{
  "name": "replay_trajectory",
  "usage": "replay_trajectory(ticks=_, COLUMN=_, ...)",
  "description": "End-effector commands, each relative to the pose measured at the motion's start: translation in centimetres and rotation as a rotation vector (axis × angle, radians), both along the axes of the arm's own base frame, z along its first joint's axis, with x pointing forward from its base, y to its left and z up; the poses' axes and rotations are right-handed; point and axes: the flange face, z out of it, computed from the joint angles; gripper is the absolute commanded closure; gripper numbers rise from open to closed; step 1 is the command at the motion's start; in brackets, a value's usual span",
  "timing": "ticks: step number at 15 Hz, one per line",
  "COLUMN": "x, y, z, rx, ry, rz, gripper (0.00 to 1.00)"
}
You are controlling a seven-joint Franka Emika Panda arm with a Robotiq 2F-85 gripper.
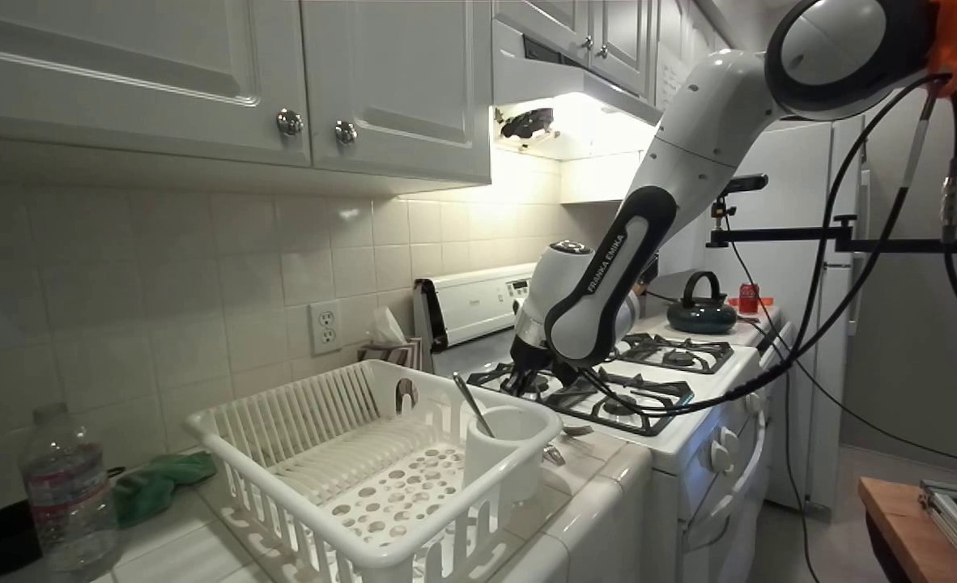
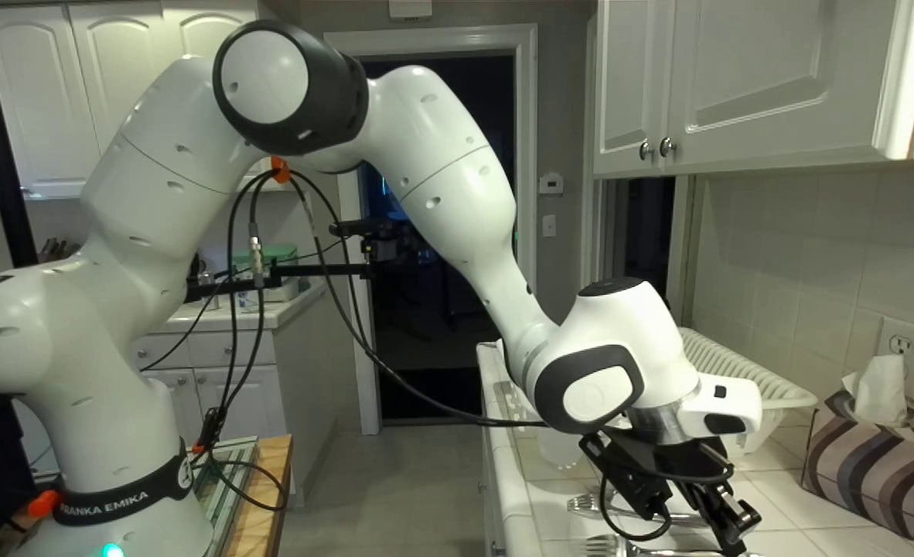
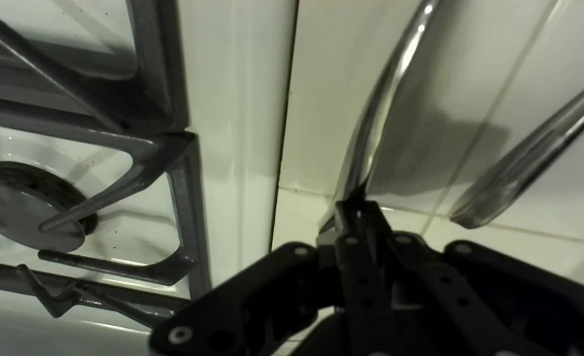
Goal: Put one silver spoon and silver fork on the dishrack.
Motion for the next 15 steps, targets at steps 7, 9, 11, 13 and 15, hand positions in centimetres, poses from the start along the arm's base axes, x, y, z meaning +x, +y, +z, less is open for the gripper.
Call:
replay_trajectory(ticks=7, x=0.36, y=-0.36, z=-1.28, rx=-0.005, ry=0.002, rz=-0.014, gripper=0.64)
replay_trajectory(ticks=9, x=0.38, y=-0.36, z=-0.84, rx=0.001, ry=-0.007, rz=-0.016, gripper=0.51)
replay_trajectory(ticks=11, x=0.38, y=-0.26, z=-0.71, rx=0.003, ry=-0.016, rz=-0.013, gripper=0.36)
replay_trajectory(ticks=13, x=0.28, y=-0.02, z=-1.09, rx=0.006, ry=-0.023, rz=-0.010, gripper=0.22)
replay_trajectory(ticks=15, x=0.27, y=0.25, z=-1.34, rx=0.012, ry=-0.029, rz=-0.008, gripper=0.09)
